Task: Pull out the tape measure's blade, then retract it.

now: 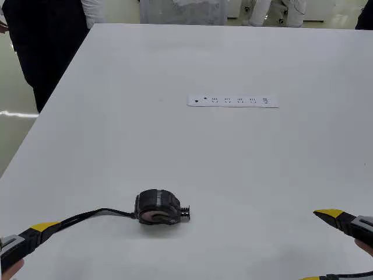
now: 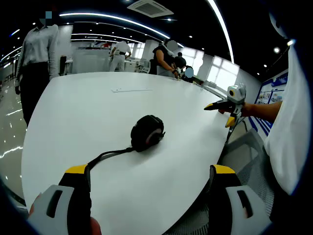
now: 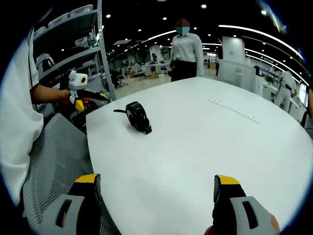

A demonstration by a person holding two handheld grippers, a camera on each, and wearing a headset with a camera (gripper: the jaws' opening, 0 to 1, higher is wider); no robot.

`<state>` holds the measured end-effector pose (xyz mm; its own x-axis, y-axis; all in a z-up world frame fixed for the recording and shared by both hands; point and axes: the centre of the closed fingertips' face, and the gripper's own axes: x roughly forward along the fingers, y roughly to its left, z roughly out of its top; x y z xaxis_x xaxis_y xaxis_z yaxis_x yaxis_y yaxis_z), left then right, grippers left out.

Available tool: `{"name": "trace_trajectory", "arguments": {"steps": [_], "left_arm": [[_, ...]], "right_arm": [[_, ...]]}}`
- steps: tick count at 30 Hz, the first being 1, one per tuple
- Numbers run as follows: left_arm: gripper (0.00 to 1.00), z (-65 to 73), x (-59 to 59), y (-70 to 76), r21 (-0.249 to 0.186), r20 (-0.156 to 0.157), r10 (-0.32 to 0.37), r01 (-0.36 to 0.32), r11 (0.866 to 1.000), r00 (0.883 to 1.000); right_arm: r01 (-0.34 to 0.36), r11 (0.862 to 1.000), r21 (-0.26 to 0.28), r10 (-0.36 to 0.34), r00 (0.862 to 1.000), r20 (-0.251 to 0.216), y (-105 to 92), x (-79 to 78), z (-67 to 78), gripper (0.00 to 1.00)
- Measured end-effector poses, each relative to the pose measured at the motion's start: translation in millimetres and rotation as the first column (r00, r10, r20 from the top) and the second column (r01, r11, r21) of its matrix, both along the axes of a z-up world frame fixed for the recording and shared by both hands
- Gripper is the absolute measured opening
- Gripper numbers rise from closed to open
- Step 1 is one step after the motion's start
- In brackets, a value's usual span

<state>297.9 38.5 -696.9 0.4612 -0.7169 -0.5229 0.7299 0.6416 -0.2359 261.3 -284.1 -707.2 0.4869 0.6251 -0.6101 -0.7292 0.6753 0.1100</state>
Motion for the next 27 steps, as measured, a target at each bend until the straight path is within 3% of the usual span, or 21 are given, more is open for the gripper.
{"name": "trace_trajectory", "arguments": {"steps": [11, 17, 27], "left_arm": [[0.99, -1.8, -1.1, -2.2, 0.001, -0.011, -0.013, 0.013, 1.000, 1.000], [0.99, -1.1, 1.4, -2.4, -0.002, -0.009, -0.005, 0.005, 1.000, 1.000], [0.92, 0.2, 5.8, -7.2, -0.013, -0.008, -0.020, 0.020, 1.000, 1.000]], "right_arm": [[0.000, 1.000, 0.003, 0.000, 1.000, -0.003, 1.2, 0.1, -2.4, 0.98], [-0.001, 1.000, -0.003, 0.001, 1.000, 0.021, 0.4, 3.1, -1.6, 0.98], [-0.015, 1.000, -0.010, 0.015, 1.000, 0.005, 1.0, 6.2, -6.4, 0.94]]}}
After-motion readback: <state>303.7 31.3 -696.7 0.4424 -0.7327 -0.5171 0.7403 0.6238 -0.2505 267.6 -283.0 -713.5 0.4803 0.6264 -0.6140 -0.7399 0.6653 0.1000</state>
